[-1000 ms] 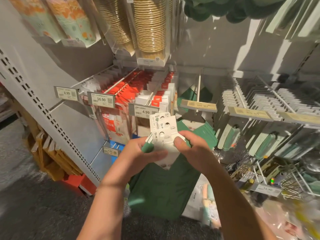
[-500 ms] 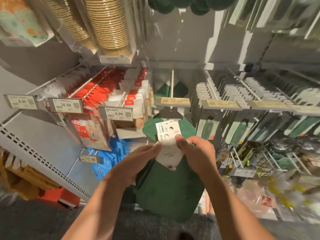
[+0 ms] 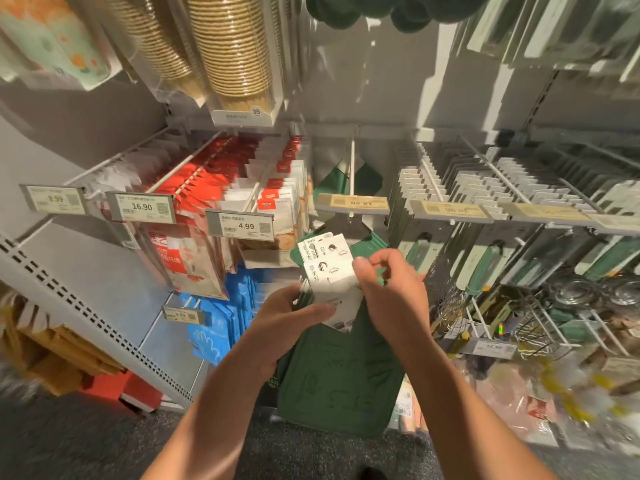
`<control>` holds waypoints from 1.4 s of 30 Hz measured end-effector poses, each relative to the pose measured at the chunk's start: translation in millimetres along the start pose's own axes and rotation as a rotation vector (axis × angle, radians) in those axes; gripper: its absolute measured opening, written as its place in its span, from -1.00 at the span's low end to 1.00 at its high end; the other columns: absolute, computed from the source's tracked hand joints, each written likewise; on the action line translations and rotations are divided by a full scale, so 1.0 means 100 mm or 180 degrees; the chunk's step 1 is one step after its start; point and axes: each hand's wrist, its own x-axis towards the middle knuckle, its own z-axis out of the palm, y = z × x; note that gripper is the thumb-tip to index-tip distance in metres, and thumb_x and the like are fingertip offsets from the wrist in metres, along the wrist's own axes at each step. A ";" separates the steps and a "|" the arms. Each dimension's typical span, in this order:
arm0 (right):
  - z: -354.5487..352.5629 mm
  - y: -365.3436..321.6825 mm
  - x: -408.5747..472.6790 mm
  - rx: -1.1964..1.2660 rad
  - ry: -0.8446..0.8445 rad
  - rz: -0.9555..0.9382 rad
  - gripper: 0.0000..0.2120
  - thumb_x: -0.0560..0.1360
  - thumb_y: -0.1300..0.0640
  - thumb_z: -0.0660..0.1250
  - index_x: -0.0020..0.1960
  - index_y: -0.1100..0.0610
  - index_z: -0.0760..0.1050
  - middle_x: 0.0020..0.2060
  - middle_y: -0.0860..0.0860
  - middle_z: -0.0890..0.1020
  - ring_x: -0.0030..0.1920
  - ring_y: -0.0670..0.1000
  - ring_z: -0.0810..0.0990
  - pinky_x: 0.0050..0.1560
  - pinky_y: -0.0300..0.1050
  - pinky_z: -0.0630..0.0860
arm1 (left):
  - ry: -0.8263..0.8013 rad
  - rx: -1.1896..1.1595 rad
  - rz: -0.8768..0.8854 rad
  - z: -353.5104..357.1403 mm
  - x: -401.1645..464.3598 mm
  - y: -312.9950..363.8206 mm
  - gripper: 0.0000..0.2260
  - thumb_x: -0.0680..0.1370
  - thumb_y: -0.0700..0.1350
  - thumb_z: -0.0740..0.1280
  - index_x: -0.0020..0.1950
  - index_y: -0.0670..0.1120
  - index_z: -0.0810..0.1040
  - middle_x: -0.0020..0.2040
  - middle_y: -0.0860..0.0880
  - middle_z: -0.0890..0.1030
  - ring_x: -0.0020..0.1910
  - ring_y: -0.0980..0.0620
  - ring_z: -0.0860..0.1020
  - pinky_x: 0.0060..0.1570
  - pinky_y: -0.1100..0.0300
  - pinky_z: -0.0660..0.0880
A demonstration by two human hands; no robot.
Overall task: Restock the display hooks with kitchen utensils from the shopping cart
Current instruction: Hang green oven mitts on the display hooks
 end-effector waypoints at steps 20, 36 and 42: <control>-0.05 -0.37 -0.15 0.0030 -0.0850 -0.0647 -0.79 0.45 -0.10 0.51 -0.15 -0.12 0.47 0.19 -0.17 0.50 0.28 -0.05 0.43 0.31 0.00 0.38 | 0.0063 0.0374 0.0641 -0.12 -0.20 0.07 -0.84 0.53 -0.24 0.50 -0.15 0.02 0.74 -0.17 -0.11 0.73 -0.17 0.03 0.69 -0.17 0.26 0.59; -0.08 -0.24 -0.14 0.0532 -0.0881 -0.0329 -0.77 0.62 0.12 0.38 -0.11 0.06 0.35 -0.17 0.06 0.67 -0.15 0.16 0.63 -0.25 0.06 0.53 | 0.0094 -0.0451 -0.0160 -0.13 -0.18 -0.17 -0.72 0.36 -0.02 0.64 0.00 -0.09 0.76 0.02 -0.22 0.74 -0.03 -0.17 0.73 -0.02 0.00 0.65; -0.12 -0.16 -0.02 0.0748 -0.0832 -0.0264 -0.76 0.60 0.19 0.41 -0.14 0.11 0.36 -0.39 -0.14 0.58 -0.38 -0.12 0.51 -0.34 -0.19 0.47 | 0.0138 -0.0616 -0.0263 -0.21 -0.14 -0.20 -0.69 0.33 -0.03 0.58 0.00 -0.14 0.75 0.05 -0.27 0.73 -0.03 -0.20 0.72 0.05 -0.07 0.64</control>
